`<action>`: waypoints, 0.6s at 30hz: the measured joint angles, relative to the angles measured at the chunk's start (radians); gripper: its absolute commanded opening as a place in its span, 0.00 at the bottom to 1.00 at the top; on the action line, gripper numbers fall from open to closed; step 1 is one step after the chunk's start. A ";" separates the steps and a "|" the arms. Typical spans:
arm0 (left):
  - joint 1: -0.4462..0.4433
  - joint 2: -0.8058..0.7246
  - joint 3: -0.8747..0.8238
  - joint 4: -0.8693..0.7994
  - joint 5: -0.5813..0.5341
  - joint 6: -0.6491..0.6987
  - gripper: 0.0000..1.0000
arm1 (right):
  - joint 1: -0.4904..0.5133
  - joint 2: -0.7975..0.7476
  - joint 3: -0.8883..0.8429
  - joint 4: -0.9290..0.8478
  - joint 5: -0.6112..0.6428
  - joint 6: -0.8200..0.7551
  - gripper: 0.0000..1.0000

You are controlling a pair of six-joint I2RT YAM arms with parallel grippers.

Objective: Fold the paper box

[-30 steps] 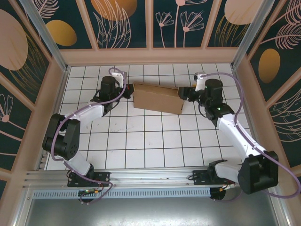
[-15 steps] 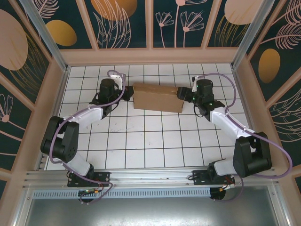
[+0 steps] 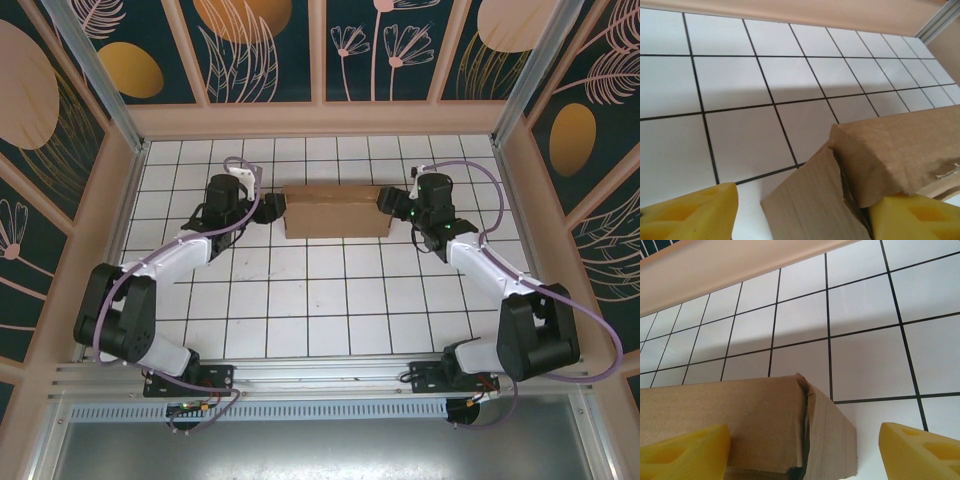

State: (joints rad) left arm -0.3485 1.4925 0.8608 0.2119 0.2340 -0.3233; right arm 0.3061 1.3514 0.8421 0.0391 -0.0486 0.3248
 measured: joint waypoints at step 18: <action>-0.002 -0.159 -0.066 -0.075 0.085 0.026 0.99 | 0.023 0.027 -0.033 0.089 0.046 0.001 0.76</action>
State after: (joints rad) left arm -0.3500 1.3334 0.7952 0.1368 0.3191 -0.2974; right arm 0.3294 1.3785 0.8089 0.1284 -0.0029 0.3256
